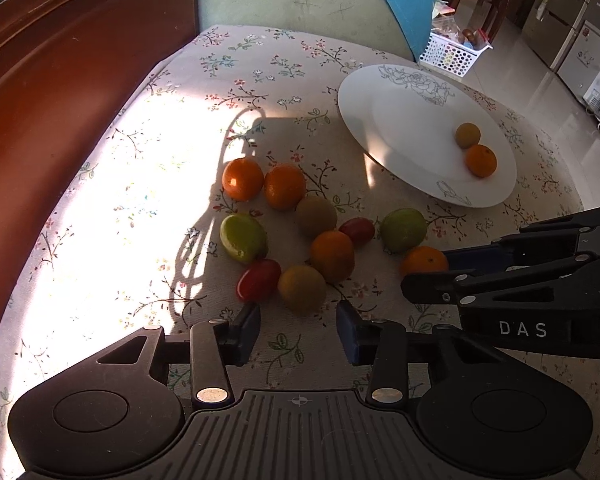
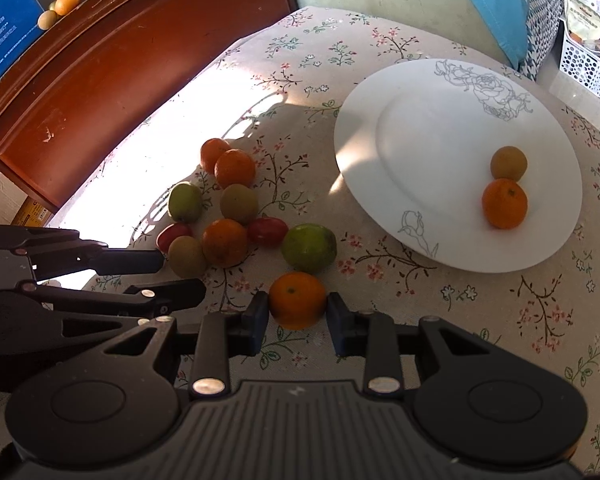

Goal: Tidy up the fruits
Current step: 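Grasp another mandarin with the right gripper while the left grasps a brown fruit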

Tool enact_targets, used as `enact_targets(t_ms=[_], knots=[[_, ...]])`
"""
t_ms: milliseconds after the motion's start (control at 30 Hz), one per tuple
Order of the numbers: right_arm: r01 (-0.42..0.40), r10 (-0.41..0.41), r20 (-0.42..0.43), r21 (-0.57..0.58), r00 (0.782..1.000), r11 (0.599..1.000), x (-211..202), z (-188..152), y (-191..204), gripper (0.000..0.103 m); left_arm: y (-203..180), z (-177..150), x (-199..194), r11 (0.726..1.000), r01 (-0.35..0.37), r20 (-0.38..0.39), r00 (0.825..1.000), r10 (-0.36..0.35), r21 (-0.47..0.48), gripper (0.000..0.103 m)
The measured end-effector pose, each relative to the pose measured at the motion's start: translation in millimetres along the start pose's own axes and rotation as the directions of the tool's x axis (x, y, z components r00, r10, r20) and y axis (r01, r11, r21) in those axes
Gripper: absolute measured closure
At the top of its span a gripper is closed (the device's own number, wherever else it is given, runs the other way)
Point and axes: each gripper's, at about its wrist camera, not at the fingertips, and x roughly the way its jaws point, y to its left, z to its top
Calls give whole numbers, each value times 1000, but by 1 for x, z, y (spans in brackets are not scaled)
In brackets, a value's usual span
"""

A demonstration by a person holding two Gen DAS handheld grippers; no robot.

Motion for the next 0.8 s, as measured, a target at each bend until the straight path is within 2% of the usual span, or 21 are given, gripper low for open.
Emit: enact_targets(t_ms=[200,333,800], knots=[[2,-2,-2,-4,1000,1000,0,0,1,71,-6,4,8,999,-31,17,999,30,27,65],[0,0,-4,-1,1000,1000,0,-1,1,71,-8,6,10,999,-38,27,999,37,32,79],[-49,49,16,-22,999,999,-9,2,8,71,-5,0,-6,999,-39,21,999,39,5,79]])
